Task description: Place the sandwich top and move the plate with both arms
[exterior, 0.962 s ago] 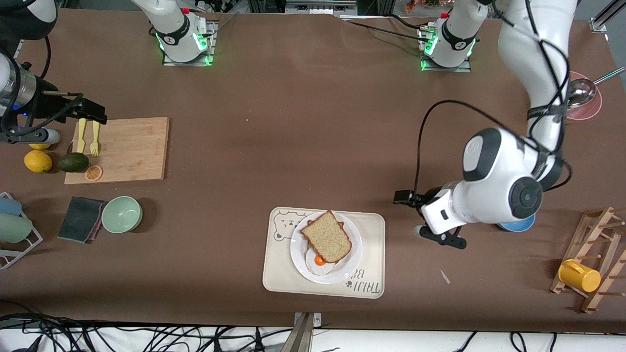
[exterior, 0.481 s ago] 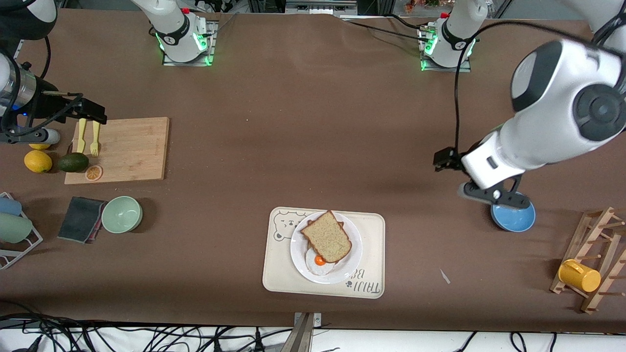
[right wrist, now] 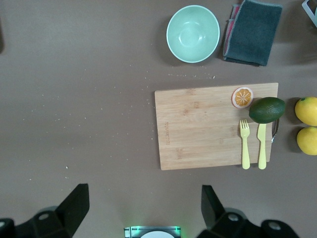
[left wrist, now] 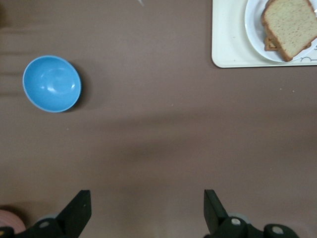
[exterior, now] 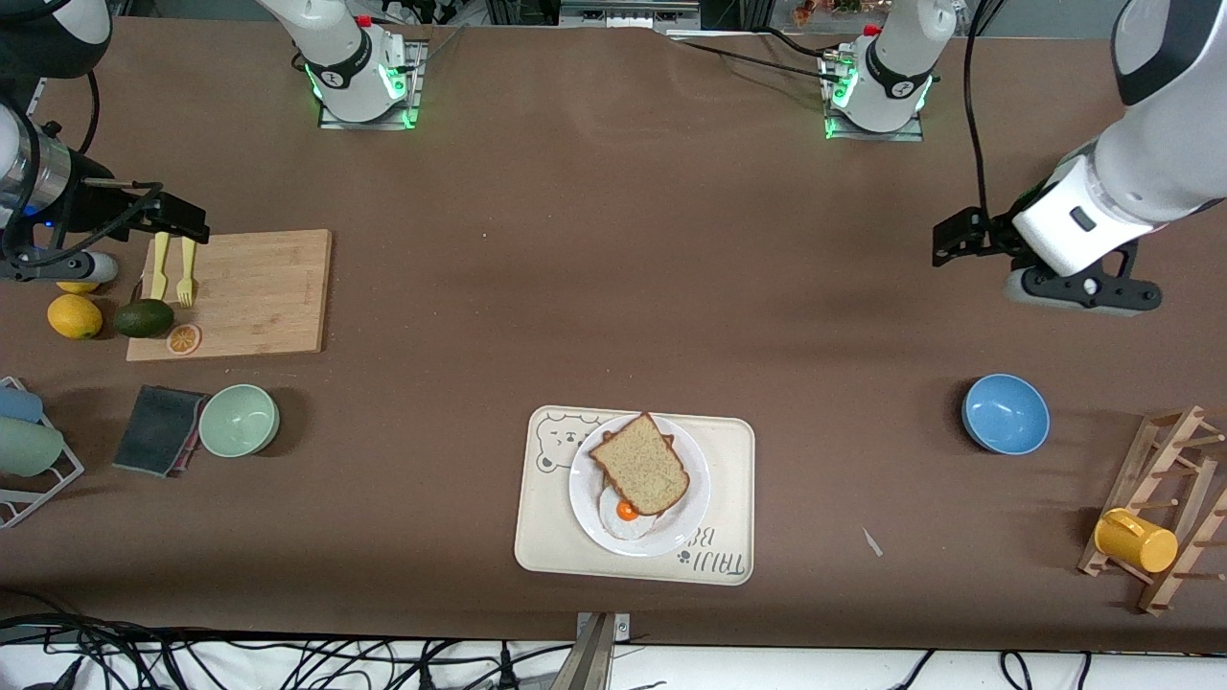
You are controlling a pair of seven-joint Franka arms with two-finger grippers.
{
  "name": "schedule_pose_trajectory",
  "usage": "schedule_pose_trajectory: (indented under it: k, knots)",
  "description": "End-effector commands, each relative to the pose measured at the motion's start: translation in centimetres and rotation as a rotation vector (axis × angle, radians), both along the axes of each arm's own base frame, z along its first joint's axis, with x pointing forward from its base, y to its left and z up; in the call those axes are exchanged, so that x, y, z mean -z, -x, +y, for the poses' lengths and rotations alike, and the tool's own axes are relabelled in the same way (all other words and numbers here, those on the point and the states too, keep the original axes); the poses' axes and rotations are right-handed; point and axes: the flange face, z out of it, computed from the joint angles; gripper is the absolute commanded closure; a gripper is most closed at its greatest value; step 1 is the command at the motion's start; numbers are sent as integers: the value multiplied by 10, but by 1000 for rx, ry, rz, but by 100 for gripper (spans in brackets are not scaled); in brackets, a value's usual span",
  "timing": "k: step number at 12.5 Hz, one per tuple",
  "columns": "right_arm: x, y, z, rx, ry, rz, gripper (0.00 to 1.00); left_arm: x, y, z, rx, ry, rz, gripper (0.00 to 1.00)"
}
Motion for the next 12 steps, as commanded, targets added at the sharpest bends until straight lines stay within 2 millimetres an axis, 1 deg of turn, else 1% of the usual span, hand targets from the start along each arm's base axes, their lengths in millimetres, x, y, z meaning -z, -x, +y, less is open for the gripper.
schedule_pose_trajectory:
  k: [1, 2, 3, 5, 8, 10, 12]
  knots:
    - [-5, -1, -2, -4, 10, -1, 0, 5, 36, 9, 0, -38, -74, 0]
    - [-5, -1, -2, -4, 10, -1, 0, 5, 44, 10, 12, -38, -87, 0]
    - [-5, -1, -2, -4, 10, -1, 0, 3, 46, 9, 42, -41, -92, 0]
    - [-5, -1, -2, -4, 10, -1, 0, 3, 44, 9, 80, -85, -98, 0]
    - [-5, -1, -2, -2, 10, -3, 0, 2, 39, 9, 78, -81, -74, 0]
    - [-6, -1, -1, 2, 12, -6, 0, -4, 37, 9, 80, -78, -85, 0]
    - [-6, -1, -1, 8, 12, -5, 0, -3, 37, 7, 82, -80, -82, 0]
